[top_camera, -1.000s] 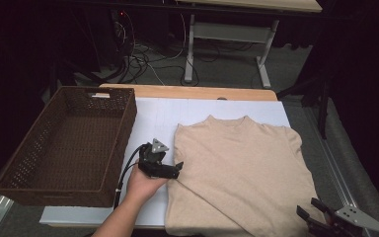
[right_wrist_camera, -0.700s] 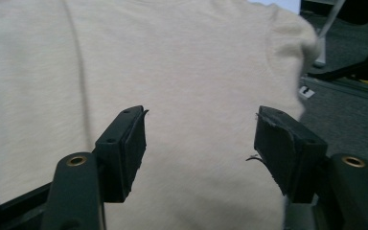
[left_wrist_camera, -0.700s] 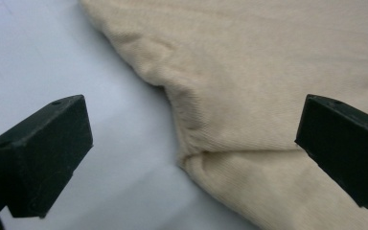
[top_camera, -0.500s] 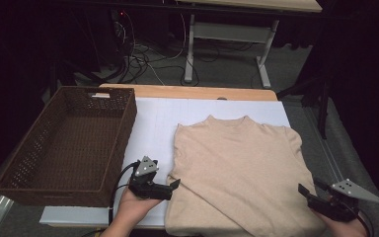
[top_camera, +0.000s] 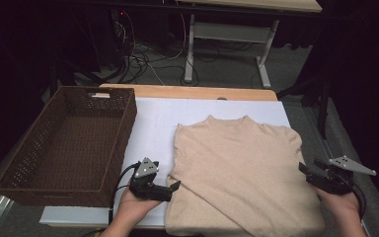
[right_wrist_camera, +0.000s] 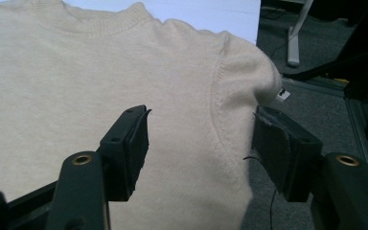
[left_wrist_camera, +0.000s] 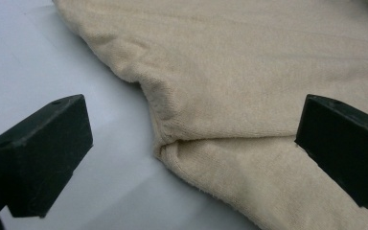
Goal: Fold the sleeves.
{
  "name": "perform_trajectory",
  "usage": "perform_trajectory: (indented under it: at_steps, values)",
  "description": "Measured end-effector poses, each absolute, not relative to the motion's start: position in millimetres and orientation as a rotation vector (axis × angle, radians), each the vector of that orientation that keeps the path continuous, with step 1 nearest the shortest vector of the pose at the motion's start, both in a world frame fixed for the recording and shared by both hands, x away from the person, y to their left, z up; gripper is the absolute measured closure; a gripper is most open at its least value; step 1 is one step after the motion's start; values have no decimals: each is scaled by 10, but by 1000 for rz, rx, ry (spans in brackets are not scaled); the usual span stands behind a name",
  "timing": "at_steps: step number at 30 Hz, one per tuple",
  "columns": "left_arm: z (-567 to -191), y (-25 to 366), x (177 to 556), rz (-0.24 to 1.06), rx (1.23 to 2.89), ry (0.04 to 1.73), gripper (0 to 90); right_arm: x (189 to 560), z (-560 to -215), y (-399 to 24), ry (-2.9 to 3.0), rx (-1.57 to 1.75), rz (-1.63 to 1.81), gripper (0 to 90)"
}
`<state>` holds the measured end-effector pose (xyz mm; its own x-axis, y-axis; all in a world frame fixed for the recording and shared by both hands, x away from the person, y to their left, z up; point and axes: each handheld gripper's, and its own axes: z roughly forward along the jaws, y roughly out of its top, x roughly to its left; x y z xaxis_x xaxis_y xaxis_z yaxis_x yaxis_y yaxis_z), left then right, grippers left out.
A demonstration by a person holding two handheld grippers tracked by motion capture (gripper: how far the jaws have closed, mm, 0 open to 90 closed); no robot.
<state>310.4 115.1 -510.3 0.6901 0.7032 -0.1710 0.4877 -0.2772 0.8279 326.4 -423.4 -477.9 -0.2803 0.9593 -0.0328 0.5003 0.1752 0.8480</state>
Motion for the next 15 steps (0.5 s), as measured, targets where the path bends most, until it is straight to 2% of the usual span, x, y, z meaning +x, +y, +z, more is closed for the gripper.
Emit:
perform_trajectory:
  at_steps: [15]
  values:
    - [-5132, 1113, 3095, 291, 1935, 929, 0, 3781, -4838, -4347, 1872, 1407, 970, 445]
